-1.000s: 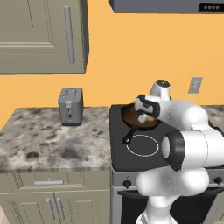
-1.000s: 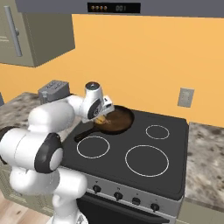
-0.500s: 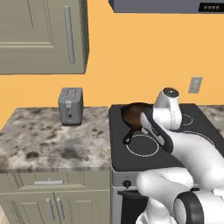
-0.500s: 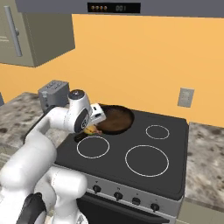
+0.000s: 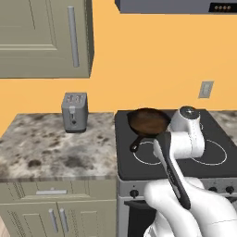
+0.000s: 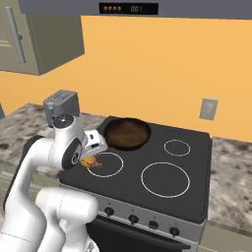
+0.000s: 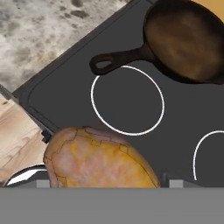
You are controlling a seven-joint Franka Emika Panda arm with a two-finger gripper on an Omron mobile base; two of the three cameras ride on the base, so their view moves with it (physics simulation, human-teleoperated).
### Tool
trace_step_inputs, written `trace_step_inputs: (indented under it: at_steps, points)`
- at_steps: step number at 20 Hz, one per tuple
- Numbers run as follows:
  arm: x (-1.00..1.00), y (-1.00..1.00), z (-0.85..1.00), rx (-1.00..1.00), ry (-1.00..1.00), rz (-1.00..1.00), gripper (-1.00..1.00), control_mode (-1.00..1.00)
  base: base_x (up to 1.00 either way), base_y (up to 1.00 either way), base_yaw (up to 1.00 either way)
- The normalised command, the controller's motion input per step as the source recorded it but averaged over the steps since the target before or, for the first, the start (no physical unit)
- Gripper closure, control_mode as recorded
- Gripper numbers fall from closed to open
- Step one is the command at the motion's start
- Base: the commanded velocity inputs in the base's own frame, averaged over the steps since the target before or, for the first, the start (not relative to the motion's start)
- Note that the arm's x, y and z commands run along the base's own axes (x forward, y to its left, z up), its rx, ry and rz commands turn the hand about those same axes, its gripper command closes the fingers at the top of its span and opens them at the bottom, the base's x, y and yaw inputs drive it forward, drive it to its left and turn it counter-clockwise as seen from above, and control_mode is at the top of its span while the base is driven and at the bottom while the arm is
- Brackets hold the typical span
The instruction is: Take the chicken drumsticks from the pan and place one on each plate on the dining counter.
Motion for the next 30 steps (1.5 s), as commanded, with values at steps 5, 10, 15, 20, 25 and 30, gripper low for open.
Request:
trace_step_inputs:
  at_steps: [5,10,15,20,25,30]
  points:
    - [0.00,0.00,0.00,0.00,0.00,0.00,1.00,1.00,-0.06,0.00,0.00]
    - [0.00,0.00,0.00,0.00,0.00,0.00,1.00,1.00,-0.83,-0.16,0.00]
    - [0.00,0.00,0.00,0.00,0.00,0.00,1.00,1.00,-0.98,-0.41,0.27]
    - [0.00,0.00,0.00,0.00,0.00,0.00,1.00,1.00,-0.87,-0.49,0.67]
    - [0.00,0.00,0.00,0.00,0.00,0.00,1.00,1.00,-0.96,-0.41,0.58]
    - [0.00,0.00,0.00,0.00,0.00,0.00,1.00,1.00,-1.00,-0.30,0.47]
